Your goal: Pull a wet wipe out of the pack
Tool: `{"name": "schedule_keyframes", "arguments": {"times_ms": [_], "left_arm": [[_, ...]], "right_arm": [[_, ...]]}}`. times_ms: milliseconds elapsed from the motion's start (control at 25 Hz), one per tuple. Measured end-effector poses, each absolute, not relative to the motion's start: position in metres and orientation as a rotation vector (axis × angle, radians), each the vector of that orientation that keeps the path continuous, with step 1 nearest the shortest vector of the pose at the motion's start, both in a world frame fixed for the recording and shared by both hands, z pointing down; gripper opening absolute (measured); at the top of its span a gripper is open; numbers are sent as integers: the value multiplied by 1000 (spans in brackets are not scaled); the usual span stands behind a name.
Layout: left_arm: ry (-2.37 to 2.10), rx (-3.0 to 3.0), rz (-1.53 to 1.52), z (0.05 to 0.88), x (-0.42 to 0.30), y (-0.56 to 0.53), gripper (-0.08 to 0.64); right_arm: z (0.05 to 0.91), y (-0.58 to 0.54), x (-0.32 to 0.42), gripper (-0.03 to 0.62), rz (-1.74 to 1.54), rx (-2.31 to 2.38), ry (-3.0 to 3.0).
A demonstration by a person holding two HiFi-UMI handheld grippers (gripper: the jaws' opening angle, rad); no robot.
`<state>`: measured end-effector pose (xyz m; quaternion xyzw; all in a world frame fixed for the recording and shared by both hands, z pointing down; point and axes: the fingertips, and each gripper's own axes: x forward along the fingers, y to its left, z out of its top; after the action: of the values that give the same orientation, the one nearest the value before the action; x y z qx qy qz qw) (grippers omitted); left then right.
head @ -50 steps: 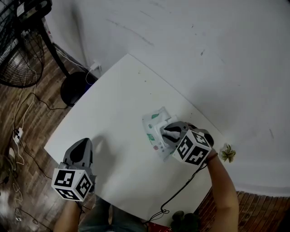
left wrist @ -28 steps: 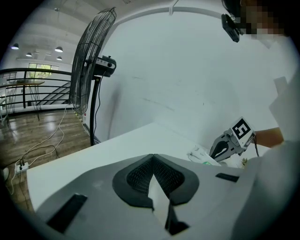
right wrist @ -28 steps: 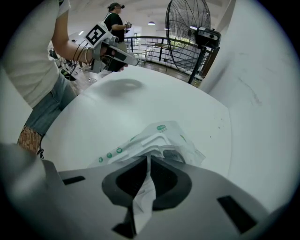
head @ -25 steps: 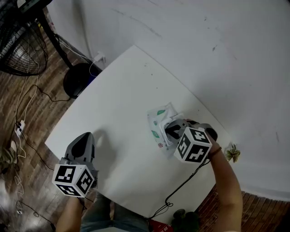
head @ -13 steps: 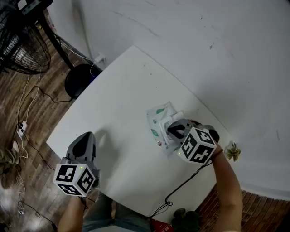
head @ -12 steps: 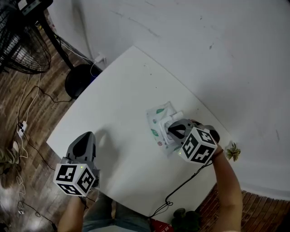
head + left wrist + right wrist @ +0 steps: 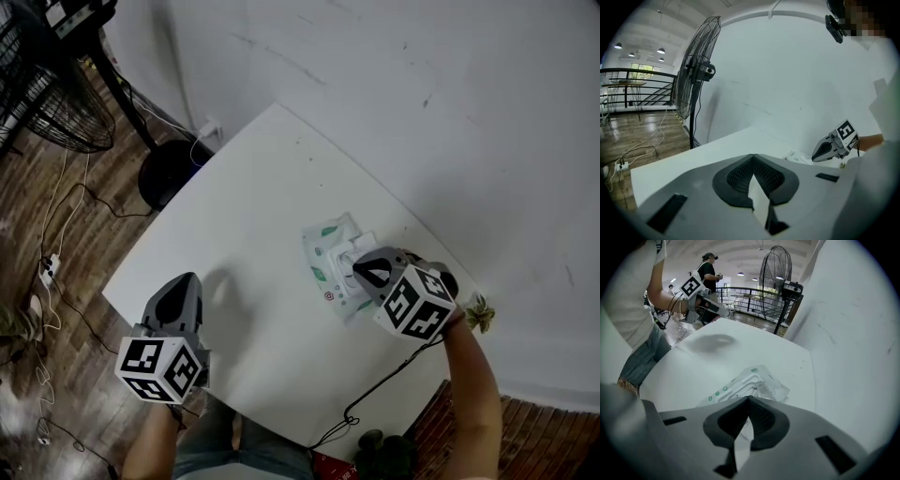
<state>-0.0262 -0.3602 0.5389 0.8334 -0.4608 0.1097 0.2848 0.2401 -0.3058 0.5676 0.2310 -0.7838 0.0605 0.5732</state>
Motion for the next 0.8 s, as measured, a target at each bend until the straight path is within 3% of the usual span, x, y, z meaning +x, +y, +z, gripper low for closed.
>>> {"name": "schedule_keyframes", "arguments": {"times_ms": [800], "left_arm": [[-1230, 2243, 269, 523, -29, -356, 11]], "right_arm": [[548, -302, 247, 2, 119, 600, -1803]]}}
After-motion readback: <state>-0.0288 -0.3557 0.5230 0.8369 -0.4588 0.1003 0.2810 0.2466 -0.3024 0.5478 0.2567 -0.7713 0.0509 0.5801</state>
